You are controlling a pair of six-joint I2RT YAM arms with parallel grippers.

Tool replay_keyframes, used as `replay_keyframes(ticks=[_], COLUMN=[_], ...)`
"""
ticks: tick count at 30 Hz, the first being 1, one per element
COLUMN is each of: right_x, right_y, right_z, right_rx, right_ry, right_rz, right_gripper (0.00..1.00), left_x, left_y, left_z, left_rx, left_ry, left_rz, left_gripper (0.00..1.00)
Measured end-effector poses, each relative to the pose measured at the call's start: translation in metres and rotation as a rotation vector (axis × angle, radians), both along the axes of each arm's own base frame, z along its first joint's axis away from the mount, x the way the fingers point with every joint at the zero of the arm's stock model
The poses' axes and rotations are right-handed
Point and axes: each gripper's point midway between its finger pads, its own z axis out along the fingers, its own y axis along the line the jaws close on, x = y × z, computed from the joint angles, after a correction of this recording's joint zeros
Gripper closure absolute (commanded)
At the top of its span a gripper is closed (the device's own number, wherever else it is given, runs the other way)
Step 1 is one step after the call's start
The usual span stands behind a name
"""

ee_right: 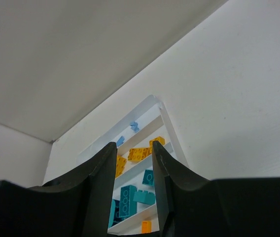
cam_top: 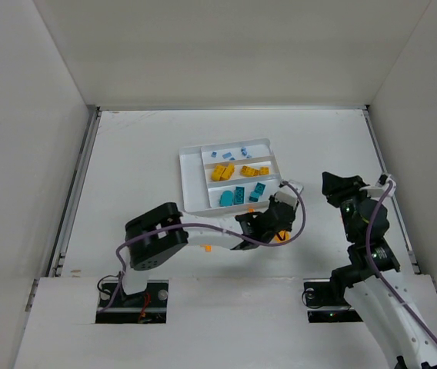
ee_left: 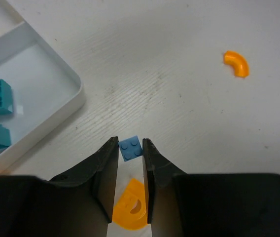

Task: Sort the legos into containers by color

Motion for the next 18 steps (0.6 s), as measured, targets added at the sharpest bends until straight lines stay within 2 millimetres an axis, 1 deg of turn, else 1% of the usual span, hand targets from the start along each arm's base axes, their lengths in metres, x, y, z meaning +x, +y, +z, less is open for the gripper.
replay_keyframes(ticks=[2, 4, 6, 8, 10, 14, 16, 18], right_x=[0.002, 0.005, 0.009, 0.012, 0.016, 0.023, 0.026, 0.028], right_y=[0.000, 0.001, 0.003, 0.005, 0.008, 0.017, 0.022, 0.026], right_z=[-0.002, -0.006, -0.012, -0.018, -0.023, -0.035, -0.042, -0.048], right_rx=[-0.002, -0.006, -0.011, -0.016, -0.020, -0.031, -0.041, -0.047], right_ry=[0.009, 0.023, 0.045, 0.065, 0.081, 0.117, 0.139, 0.158], right_rz=[0.000, 0.001, 0.002, 0.007, 0.013, 0.039, 0.052, 0.064], right_gripper=[0.59, 0.59, 0.59, 0.59, 0.59, 0.59, 0.59, 0.59], left_x=[0.005, 0.020, 0.046, 0.082, 0.121, 0.188, 0.216, 0.238], left_y=[0.011, 0.026, 0.046, 0.071, 0.100, 0.157, 0.175, 0.186], left_z=[0.022, 0.042, 0.057, 0.067, 0.069, 0.063, 0.058, 0.050], left_rx=[-0.047, -0.098, -0.141, -0.178, -0.204, -0.226, -0.231, -0.235], left_ry=[-0.010, -0.017, -0.022, -0.027, -0.026, -0.007, 0.006, 0.024], left_rz=[0.018, 0.059, 0.122, 0.207, 0.298, 0.457, 0.511, 0.544], left_gripper=[0.88, 0.88, 0.88, 0.87, 0.87, 0.87, 0.87, 0.87])
